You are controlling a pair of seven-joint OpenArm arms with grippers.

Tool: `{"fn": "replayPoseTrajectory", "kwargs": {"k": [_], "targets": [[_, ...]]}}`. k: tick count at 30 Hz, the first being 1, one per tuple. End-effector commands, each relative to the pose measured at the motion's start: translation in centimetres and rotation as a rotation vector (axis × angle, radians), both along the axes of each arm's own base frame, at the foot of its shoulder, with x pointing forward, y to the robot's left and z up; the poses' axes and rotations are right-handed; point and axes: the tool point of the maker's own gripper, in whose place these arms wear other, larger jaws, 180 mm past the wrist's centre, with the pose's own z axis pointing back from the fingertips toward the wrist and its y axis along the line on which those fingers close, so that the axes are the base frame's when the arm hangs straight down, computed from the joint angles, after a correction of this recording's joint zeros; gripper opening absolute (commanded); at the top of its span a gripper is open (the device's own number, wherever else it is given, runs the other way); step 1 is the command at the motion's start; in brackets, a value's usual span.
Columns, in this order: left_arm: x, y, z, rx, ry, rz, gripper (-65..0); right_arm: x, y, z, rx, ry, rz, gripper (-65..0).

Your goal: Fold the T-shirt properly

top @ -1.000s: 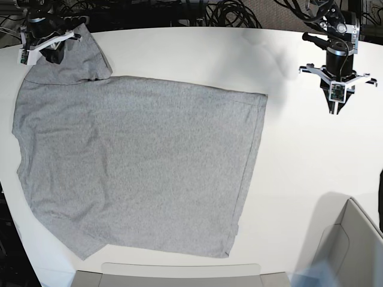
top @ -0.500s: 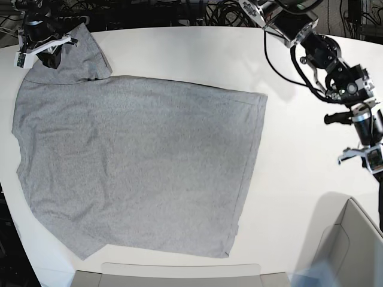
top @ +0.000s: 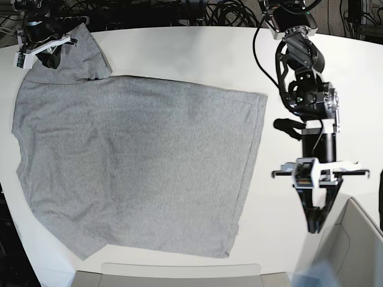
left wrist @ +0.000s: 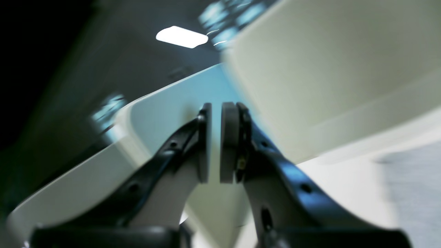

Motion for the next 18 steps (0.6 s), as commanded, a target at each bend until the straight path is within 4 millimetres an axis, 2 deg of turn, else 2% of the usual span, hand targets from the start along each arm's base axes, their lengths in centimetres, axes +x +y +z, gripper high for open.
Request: {"fn": "replayPoseTrajectory", "kwargs": {"k": [1, 3, 8, 18], "targets": [[0.0, 0.0, 2.0, -0.006, -0.055, 0.013, -58.7, 0.5, -0.2, 1.0, -0.025, -0.026, 0.025, -55.7], [0.7, 0.1, 2.1, -0.046, -0.029, 0.031, -58.8, 0.6, -0.3, 1.1, -0.030, -0.026, 0.030, -55.7], [2.1, -3.0, 4.1, -0.137, -0.041, -0.052, -58.8, 1.0, -0.3, 1.2, -0.031, -0.034, 0.032, -55.7], [1.6, -10.1, 4.7, -0.092, -0.064, -0.258, -58.8, 1.1, -0.6, 1.3, -0.038, -0.039, 0.026, -55.7]]}}
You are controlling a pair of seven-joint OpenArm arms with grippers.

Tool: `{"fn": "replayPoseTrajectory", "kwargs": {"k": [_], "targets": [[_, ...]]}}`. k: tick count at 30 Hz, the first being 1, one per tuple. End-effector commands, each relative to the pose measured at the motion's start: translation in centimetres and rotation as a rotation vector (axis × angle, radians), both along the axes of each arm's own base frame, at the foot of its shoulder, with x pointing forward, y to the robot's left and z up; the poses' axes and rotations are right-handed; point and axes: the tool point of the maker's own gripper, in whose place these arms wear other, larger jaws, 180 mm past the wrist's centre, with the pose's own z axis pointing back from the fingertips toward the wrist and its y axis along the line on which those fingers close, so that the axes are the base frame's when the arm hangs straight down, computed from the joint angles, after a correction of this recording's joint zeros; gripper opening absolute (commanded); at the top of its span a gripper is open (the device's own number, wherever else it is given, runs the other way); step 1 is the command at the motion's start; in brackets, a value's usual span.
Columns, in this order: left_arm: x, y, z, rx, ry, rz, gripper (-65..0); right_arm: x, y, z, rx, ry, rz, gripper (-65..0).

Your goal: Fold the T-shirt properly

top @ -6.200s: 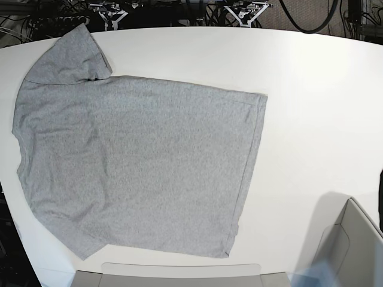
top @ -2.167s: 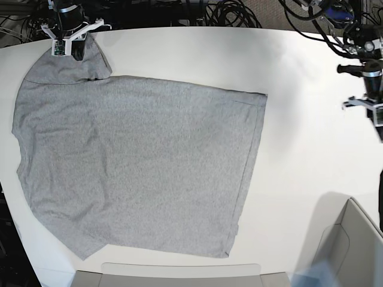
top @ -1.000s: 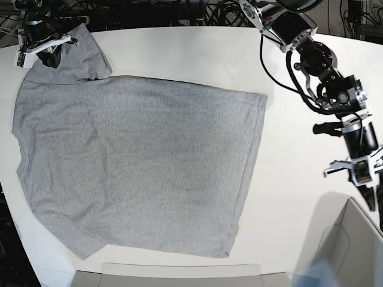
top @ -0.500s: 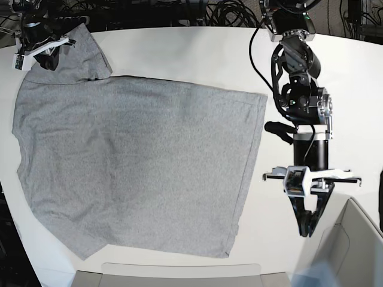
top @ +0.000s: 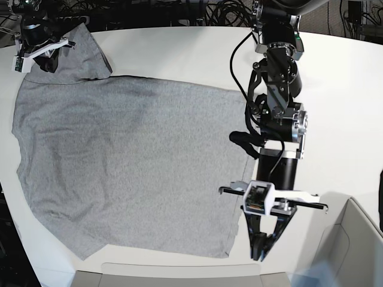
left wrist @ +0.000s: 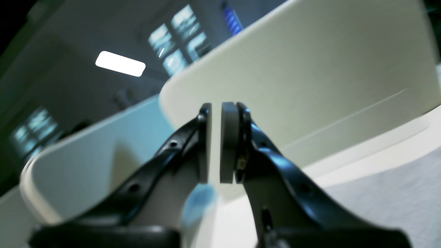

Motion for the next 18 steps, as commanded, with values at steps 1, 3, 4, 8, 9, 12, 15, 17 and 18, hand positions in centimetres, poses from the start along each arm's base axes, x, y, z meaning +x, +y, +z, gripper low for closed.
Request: {"fn": "replayPoseTrajectory", "kwargs": {"k": [1, 3, 4, 8, 9, 12, 15, 17, 18], "targets": [[-0.4, -0.8, 1.3, 0.009, -0.042, -0.035, -58.8, 0.3, -0.3, 0.9, -0.020, -0.028, 0.007, -55.7], [-0.3, -2.6, -0.7, 0.086, 0.046, -0.114, -58.8, 0.4, -0.1, 0.8, -0.016, -0.027, 0.010, -55.7], [-0.4, -3.9, -2.1, 0.148, 0.109, -0.173, -58.8, 0.4, -0.1, 0.8, -0.015, -0.026, 0.011, -55.7], [-0.5, -5.2, -4.1, 0.228, 0.197, -0.232, -57.5, 0.7, -0.1, 0.9, -0.014, -0.037, 0.008, -55.7], [-0.4, -5.1, -4.3, 0.231, 0.210, -0.227, -55.5, 0.7, -0.1, 0.9, -0.014, -0.039, 0.007, -55.7], [-0.4, -5.6, -5.7, 0.272, 0.275, -0.216, -45.9, 0.7, -0.2, 1.0, -0.017, -0.040, 0.006, -55.7], [-0.4, -5.5, -7.6, 0.330, 0.355, -0.192, -39.9, 0.8, -0.2, 1.0, -0.017, -0.042, 0.006, -55.7], [-0.5, -5.2, -9.1, 0.372, 0.427, -0.182, -39.1, 0.8, -0.2, 1.0, -0.017, -0.042, 0.006, -55.7], [-0.6, -5.1, -9.7, 0.382, 0.454, -0.187, -39.1, 0.8, -0.2, 1.0, -0.016, -0.042, 0.005, -55.7]]}}
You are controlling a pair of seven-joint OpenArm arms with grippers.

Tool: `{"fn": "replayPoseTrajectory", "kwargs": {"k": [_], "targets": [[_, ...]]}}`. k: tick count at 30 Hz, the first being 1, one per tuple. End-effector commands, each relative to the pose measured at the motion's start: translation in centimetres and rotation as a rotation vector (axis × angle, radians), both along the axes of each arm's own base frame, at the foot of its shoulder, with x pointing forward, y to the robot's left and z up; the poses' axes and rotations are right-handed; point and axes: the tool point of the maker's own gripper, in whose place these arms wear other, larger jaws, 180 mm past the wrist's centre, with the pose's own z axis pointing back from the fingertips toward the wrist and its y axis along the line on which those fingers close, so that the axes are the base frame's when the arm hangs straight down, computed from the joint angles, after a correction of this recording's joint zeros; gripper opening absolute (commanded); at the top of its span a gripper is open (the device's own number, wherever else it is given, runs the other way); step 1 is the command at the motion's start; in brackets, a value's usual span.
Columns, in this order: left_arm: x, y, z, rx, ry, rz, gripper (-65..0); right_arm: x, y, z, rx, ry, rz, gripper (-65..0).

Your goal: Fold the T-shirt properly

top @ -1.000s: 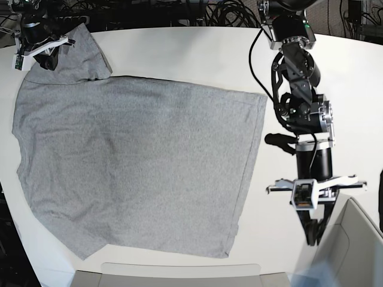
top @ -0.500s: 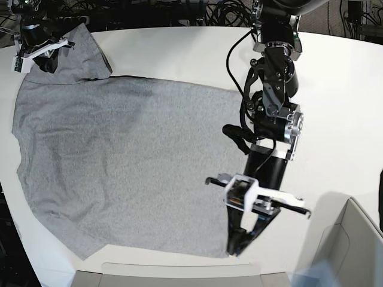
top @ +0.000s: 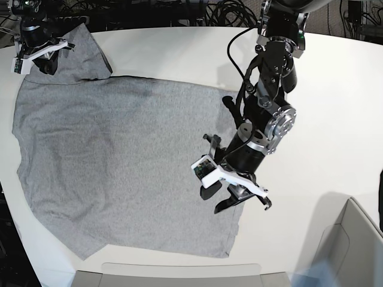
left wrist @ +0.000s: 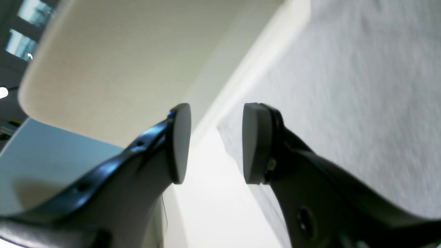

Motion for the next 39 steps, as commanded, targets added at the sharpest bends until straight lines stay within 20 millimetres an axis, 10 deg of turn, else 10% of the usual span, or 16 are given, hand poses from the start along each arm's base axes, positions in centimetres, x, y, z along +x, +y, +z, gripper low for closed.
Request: {"fn": "replayPoseTrajectory", "kwargs": {"k": [1, 11, 20, 28, 39], "targets": [[0.3, 0.1, 1.6, -0.023, -0.045, 0.000, -39.2, 0.3, -0.3, 0.8, -0.020, -0.027, 0.006, -55.7], [-2.7, 1.2, -4.8, -0.055, 0.179, 0.005, -39.4, -0.1, -1.7, 1.0, -0.018, 0.013, -0.032, -55.5], [-5.9, 10.5, -10.1, -0.123, 0.324, 0.304, -39.4, -3.6, -8.0, 7.7, -0.102, 0.024, 0.039, -55.4], [-9.5, 10.4, -13.8, -0.125, 0.447, 0.321, -41.3, -8.6, -11.1, 0.9, -0.085, 0.303, -0.057, -47.8], [-10.9, 10.4, -15.0, -0.118, 0.489, 0.325, -41.3, -5.0, -8.9, -1.9, 0.071, 0.215, -0.020, -47.4]]}}
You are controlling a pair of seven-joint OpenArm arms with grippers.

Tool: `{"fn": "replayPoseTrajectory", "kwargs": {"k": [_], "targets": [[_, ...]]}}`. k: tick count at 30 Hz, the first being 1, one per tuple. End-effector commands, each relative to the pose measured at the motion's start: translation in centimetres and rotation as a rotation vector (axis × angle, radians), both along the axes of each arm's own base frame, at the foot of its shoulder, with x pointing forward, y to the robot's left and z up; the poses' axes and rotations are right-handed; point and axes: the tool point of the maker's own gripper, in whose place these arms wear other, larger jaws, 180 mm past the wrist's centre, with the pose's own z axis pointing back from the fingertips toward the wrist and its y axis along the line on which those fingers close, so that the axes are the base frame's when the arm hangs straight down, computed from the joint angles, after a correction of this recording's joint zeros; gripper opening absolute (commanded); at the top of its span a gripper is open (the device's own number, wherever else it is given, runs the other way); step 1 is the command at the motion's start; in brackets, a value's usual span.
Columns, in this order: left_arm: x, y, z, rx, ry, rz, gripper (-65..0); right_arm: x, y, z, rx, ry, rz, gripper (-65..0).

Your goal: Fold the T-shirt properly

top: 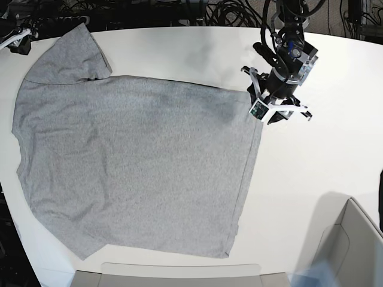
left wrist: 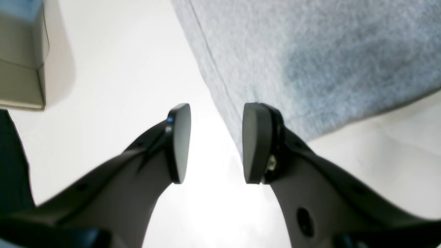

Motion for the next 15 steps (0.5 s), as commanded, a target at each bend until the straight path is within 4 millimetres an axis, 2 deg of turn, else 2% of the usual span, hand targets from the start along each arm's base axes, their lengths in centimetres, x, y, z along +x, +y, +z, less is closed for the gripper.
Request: {"fn": "replayPoseTrajectory", "kwargs": {"k": [1, 5, 15], "targets": [[0.5, -0.1, 1.0, -0.009, -0.039, -0.003, -41.3, 0.5, -0.2, 0.2, -0.002, -0.018, 0.014, -47.4], [0.5, -0.1, 1.0, -0.009, -0.039, -0.003, -41.3, 0.8, 0.7, -2.3, 0.102, -0.016, -0.014, -47.5], [-0.1, -0.1, 0.6, -0.009, -0.023, -0.003, -41.3, 1.5, 1.7, -5.1, 0.231, -0.029, -0.062, -47.5]]}}
